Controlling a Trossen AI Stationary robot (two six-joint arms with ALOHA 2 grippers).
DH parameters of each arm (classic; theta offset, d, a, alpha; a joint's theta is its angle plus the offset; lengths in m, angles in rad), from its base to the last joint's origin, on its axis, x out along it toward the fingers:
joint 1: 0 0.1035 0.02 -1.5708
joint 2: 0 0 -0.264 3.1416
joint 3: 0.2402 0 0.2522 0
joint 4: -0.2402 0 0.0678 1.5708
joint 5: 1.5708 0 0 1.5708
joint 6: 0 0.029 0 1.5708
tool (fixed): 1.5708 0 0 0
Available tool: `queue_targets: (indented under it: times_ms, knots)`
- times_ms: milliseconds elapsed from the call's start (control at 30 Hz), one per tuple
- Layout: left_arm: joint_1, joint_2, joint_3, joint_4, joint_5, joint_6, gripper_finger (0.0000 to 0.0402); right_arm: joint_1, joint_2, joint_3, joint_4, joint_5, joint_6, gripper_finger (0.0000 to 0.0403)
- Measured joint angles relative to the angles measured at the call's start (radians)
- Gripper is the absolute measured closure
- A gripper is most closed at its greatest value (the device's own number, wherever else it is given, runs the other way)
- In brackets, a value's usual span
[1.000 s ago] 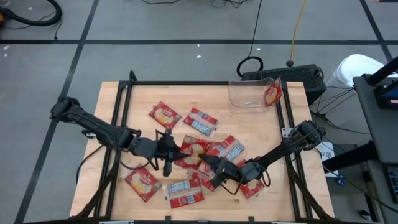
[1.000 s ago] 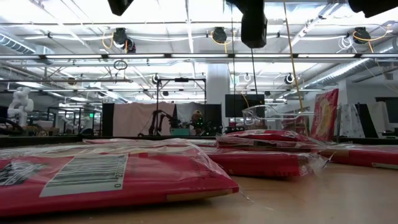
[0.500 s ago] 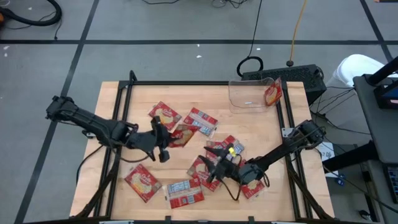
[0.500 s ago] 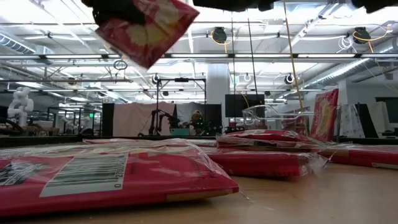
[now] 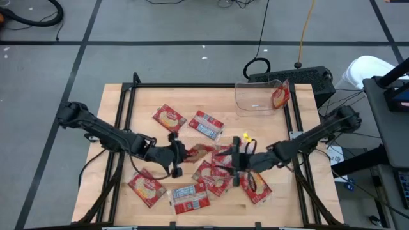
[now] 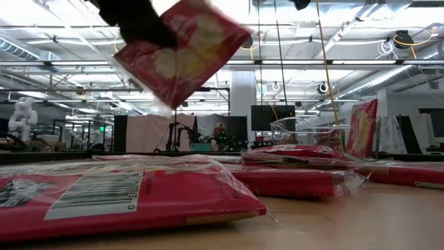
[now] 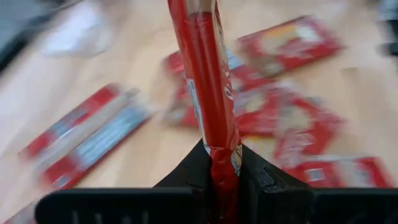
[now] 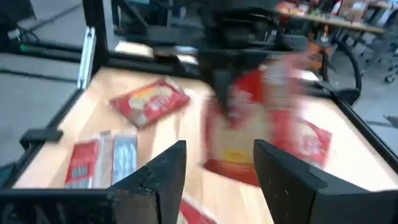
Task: Sort popcorn bags into baskets
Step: Put the red popcorn bag into the transparent bin
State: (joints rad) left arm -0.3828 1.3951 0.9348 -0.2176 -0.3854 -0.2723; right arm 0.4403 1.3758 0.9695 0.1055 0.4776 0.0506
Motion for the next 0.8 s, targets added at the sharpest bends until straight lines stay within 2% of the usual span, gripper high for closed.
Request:
queue_targets:
  times_ms: [167, 233, 400, 500, 633, 700, 800]
  knots:
    - [0.002, 0.062, 0.0, 0.194, 0.18, 0.156, 0.0356, 0.009, -0.086, 0.0, -0.198, -0.123, -0.14, 0.0224]
    - [0.011, 0.085, 0.0, 0.255, 0.235, 0.21, 0.0358, 0.019, -0.111, 0.0, -0.259, -0.142, -0.167, 0.0224]
    - [0.048, 0.139, 0.0, 0.359, 0.335, 0.286, 0.0357, -0.008, -0.146, -0.001, -0.326, -0.168, 0.063, 0.0225]
    - [0.078, 0.169, 0.0, 0.393, 0.408, 0.31, 0.0357, -0.017, -0.158, -0.001, -0.329, -0.233, 0.092, 0.0225]
    - [0.112, 0.218, 0.0, 0.476, 0.531, 0.341, 0.0358, -0.001, -0.179, -0.001, -0.329, -0.308, 0.005, 0.0225]
    - [0.128, 0.251, 0.0, 0.561, 0.613, 0.354, 0.0358, 0.014, -0.189, -0.001, -0.32, -0.288, -0.086, 0.0225]
    - [0.16, 0.309, 0.0, 0.703, 0.761, 0.344, 0.0358, 0.062, -0.188, -0.001, -0.329, -0.211, -0.323, 0.0225]
